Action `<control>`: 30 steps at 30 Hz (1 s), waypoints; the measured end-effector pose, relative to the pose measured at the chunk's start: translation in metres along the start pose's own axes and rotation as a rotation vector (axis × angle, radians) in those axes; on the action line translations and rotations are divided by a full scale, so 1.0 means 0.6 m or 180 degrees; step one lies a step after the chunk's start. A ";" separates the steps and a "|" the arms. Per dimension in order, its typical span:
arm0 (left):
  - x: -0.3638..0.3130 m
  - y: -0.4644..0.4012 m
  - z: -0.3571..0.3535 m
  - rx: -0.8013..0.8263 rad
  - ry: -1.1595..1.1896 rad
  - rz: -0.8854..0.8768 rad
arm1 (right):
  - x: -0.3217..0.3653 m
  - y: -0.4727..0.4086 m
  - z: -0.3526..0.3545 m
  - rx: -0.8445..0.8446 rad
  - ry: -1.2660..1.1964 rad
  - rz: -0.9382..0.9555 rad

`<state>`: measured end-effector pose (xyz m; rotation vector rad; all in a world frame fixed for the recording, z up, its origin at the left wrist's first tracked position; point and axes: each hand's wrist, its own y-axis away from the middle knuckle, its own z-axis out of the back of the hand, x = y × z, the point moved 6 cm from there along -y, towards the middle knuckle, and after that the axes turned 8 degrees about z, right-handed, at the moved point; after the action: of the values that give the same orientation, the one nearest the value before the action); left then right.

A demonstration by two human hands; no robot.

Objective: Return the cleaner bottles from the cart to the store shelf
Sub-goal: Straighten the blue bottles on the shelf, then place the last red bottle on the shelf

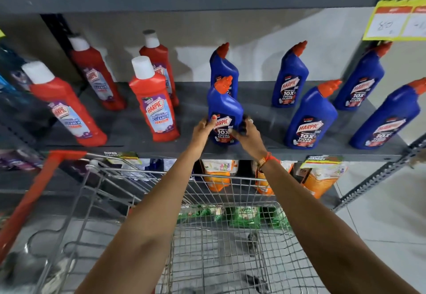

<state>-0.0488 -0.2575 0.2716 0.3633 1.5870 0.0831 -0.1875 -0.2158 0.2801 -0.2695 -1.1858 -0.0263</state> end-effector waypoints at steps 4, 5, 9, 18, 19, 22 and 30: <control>-0.003 0.011 0.004 0.0134 -0.0122 -0.0102 | 0.001 0.009 -0.004 -0.0006 -0.0075 0.0005; -0.004 0.014 0.005 0.0138 -0.0131 -0.0085 | 0.001 0.009 -0.004 -0.0005 -0.0055 -0.0019; -0.010 0.031 0.004 0.0161 -0.0182 -0.0025 | 0.000 0.015 -0.004 -0.0029 -0.0024 -0.0087; 0.032 0.090 0.125 -0.1173 0.0334 -0.0772 | -0.037 0.115 -0.013 -0.1082 -0.0244 -0.0265; 0.042 0.102 0.153 -0.1456 0.0428 -0.0818 | -0.040 0.127 -0.027 -0.1126 -0.0176 -0.0297; 0.053 0.124 0.235 -0.2257 0.0772 -0.0832 | -0.031 0.138 -0.082 -0.1081 -0.0107 -0.0265; -0.043 0.081 0.298 -0.1130 0.0704 -0.0303 | 0.110 0.030 -0.229 0.0079 -0.0099 0.0567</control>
<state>0.1360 -0.2495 0.2997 0.0003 1.7655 0.3363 -0.0345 -0.2211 0.2893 -0.3537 -1.1884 0.1485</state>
